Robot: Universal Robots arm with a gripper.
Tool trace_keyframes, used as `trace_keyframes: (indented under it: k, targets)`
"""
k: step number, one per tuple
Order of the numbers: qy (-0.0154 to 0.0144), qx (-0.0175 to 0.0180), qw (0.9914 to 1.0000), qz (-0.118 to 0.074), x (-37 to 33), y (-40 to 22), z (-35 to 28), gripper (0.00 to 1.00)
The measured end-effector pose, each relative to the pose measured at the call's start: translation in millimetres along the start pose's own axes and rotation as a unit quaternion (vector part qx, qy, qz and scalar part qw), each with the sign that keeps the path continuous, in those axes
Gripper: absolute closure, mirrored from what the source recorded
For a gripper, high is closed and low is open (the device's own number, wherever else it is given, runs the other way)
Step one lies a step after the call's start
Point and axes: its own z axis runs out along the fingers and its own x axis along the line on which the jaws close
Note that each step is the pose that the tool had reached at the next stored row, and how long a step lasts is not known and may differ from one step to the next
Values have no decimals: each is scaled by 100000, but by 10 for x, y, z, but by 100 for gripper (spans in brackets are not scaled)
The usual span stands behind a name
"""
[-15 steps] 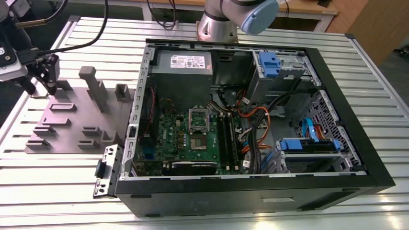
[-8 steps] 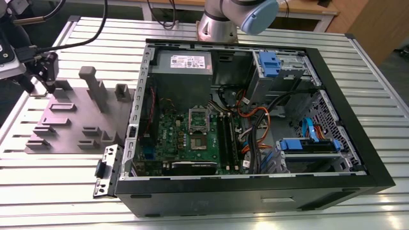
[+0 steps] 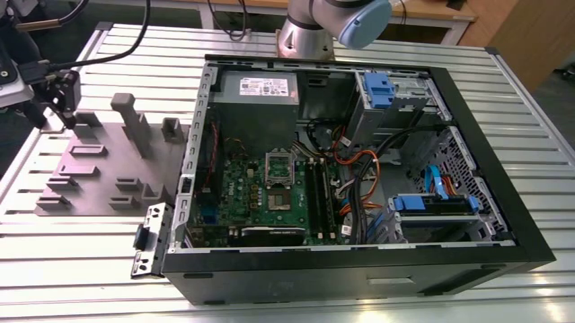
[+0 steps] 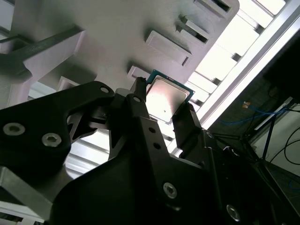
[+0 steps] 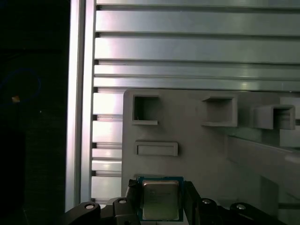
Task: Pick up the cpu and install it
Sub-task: 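Pick up the cpu and move it towards the insertion slot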
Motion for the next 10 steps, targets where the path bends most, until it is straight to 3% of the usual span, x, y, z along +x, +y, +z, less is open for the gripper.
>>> trace_keyframes:
  k: [10]
  targets:
    - [-2, -1, 100000, 0, 1, 1, -50, 53]
